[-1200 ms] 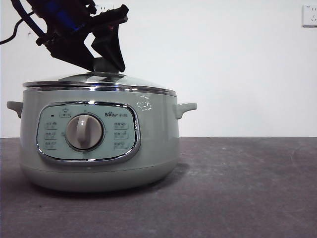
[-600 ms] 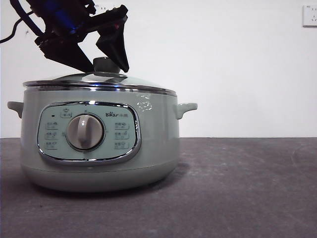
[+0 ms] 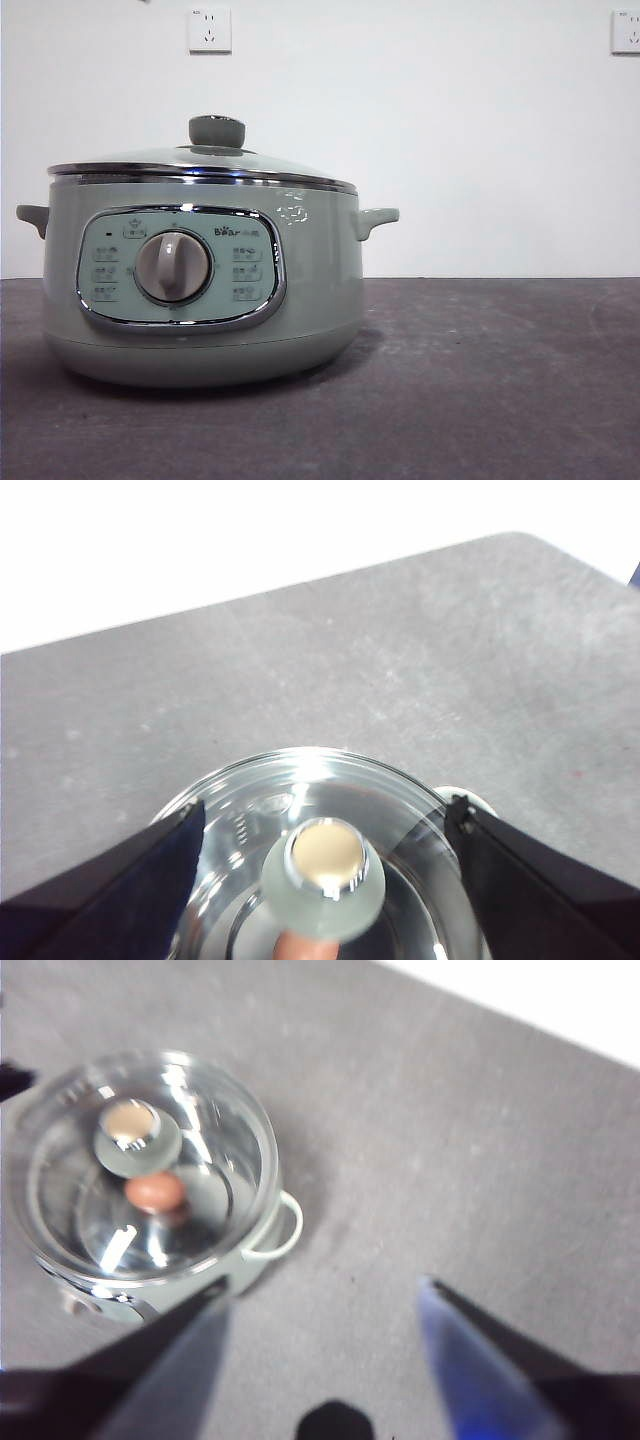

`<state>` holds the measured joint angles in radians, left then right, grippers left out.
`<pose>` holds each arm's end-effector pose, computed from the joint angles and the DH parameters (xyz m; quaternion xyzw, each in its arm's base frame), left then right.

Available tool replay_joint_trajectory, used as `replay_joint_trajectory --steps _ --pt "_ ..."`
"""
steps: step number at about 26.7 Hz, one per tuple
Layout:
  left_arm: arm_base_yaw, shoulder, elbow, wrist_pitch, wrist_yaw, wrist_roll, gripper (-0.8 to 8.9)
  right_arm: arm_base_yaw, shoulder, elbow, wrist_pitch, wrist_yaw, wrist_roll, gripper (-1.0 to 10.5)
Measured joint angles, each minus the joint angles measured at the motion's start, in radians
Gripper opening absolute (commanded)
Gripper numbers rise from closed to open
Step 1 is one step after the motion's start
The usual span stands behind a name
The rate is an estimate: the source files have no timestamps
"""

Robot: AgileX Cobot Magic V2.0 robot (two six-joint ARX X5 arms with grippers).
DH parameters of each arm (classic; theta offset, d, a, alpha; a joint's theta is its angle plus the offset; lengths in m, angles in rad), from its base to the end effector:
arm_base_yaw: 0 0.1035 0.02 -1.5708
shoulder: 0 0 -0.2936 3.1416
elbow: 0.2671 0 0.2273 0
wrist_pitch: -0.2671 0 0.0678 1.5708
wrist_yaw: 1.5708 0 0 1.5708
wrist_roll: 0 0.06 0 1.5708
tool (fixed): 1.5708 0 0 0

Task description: Pick up the egg,open the lid,put the egg in the pot,close the lid

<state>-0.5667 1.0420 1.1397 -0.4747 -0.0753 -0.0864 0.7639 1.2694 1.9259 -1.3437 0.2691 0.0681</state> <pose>0.1736 -0.1051 0.3911 0.0179 0.1880 -0.2310 0.9544 0.1316 0.1040 0.4855 -0.1352 0.3006 0.2205 0.9180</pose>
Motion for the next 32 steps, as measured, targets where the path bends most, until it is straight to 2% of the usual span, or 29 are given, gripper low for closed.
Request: replay_joint_trajectory --steps 1,3,4,5,10,12,22,26,32 --pt "0.000 -0.043 0.000 -0.026 0.000 0.000 3.03 0.000 -0.028 -0.015 0.010 0.000 0.000 1.8" --pt "0.000 -0.127 0.000 -0.071 0.000 0.010 0.60 0.000 -0.085 -0.076 0.057 0.000 0.000 0.9" --pt "0.000 -0.167 0.000 -0.095 0.000 0.017 -0.19 0.000 -0.116 -0.124 0.091 0.000 0.000 0.4" --pt "0.000 -0.201 0.000 -0.119 0.000 0.024 -0.08 0.000 -0.150 -0.181 0.133 0.000 -0.001 -0.1" --pt "0.000 -0.308 -0.002 -0.218 -0.043 0.052 -0.08 0.000 -0.349 -0.525 0.402 0.000 0.000 -0.1" --pt "-0.007 -0.354 -0.029 -0.200 -0.047 0.061 -0.08 0.000 -0.421 -0.671 0.526 0.000 0.000 -0.1" --pt "-0.019 -0.567 -0.358 -0.089 -0.101 0.079 -0.08 0.001 -0.589 -1.088 0.862 0.000 0.000 -0.1" --pt "-0.019 -0.630 -0.472 -0.033 -0.073 0.078 -0.08 0.001 -0.611 -1.193 0.916 0.000 0.002 -0.1" --pt "-0.019 -0.630 -0.476 -0.116 -0.068 0.048 -0.03 0.001 -0.573 -1.205 0.866 -0.001 0.008 0.0"
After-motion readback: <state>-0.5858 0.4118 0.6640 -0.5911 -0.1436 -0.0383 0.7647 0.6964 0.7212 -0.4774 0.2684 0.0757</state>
